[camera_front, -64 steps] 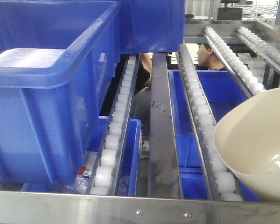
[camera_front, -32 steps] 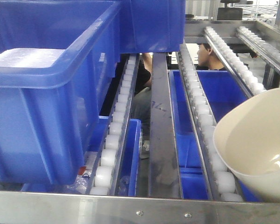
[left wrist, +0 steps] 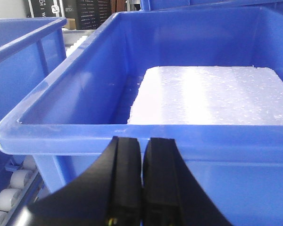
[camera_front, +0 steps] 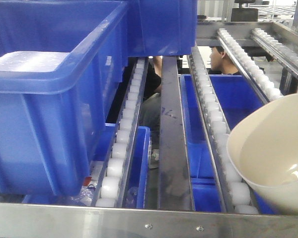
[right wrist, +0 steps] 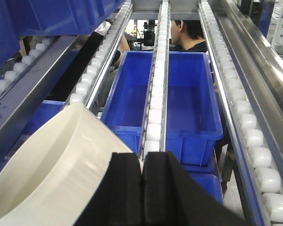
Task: Move white bin to right shelf second layer
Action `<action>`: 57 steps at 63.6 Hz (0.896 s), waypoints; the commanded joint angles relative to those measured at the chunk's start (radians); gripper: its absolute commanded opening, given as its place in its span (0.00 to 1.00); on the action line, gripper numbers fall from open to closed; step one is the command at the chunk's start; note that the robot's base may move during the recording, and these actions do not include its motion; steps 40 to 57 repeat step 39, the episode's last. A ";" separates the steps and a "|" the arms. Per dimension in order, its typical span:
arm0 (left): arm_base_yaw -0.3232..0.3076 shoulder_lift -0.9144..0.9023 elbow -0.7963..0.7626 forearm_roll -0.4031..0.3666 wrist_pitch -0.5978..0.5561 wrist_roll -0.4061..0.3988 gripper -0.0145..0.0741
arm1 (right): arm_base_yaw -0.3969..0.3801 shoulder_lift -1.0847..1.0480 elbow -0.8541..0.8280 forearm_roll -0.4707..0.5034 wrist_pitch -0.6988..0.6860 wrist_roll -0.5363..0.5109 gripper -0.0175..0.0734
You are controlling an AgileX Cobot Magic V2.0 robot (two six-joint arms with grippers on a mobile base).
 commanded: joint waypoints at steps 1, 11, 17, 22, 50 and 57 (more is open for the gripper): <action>0.001 -0.016 0.037 -0.006 -0.084 -0.003 0.26 | -0.005 -0.020 -0.018 0.001 -0.096 -0.009 0.25; 0.001 -0.016 0.037 -0.006 -0.084 -0.003 0.26 | -0.005 -0.020 -0.018 0.001 -0.096 -0.009 0.25; 0.001 -0.016 0.037 -0.006 -0.084 -0.003 0.26 | -0.005 -0.020 -0.018 0.001 -0.096 -0.009 0.25; 0.001 -0.016 0.037 -0.006 -0.084 -0.003 0.26 | -0.005 -0.020 -0.018 0.001 -0.096 -0.009 0.25; 0.001 -0.016 0.037 -0.006 -0.084 -0.003 0.26 | -0.005 -0.020 -0.018 0.001 -0.096 -0.009 0.25; 0.001 -0.016 0.037 -0.006 -0.084 -0.003 0.26 | -0.005 -0.020 -0.018 0.001 -0.096 -0.009 0.25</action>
